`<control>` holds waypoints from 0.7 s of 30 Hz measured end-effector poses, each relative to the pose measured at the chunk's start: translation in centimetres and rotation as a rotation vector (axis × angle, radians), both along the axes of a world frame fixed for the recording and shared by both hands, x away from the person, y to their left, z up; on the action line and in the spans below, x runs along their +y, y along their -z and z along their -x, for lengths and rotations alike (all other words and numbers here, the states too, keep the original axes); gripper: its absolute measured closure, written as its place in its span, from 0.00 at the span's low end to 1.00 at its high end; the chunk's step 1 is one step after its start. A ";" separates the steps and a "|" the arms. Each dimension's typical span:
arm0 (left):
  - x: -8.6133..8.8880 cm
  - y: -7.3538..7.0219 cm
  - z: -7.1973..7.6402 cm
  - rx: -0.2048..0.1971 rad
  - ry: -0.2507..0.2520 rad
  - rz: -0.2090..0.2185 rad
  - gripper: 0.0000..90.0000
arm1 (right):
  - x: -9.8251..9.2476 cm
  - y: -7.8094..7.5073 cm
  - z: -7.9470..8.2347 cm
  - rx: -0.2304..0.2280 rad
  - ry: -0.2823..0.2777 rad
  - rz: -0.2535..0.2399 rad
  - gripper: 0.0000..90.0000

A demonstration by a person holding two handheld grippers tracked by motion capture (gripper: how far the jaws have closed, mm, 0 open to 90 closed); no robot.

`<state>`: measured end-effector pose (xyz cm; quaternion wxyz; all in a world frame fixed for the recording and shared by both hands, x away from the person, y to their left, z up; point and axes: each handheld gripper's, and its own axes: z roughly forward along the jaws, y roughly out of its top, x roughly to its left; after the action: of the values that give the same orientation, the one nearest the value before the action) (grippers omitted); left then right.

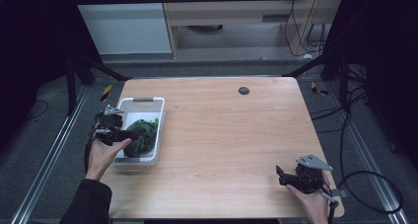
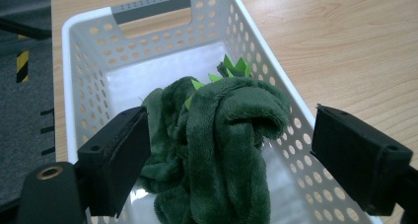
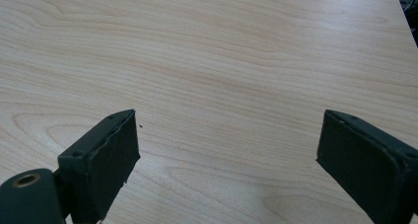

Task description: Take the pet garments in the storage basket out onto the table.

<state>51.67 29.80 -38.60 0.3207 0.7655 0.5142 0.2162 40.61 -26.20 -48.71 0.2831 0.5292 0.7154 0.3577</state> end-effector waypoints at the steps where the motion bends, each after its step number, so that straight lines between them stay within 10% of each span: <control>1: -0.1 0.1 -0.1 0.003 0.002 0.001 0.16 | 0.0 0.0 0.0 0.001 0.002 -0.003 0.10; 21: -1.7 1.9 -1.9 0.060 -0.010 -0.050 0.15 | 0.2 0.3 -0.2 0.023 -0.013 -0.002 0.09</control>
<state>53.53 28.06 -40.51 0.2848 0.7767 0.5221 0.2074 40.81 -26.03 -49.01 0.2721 0.5290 0.7217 0.3539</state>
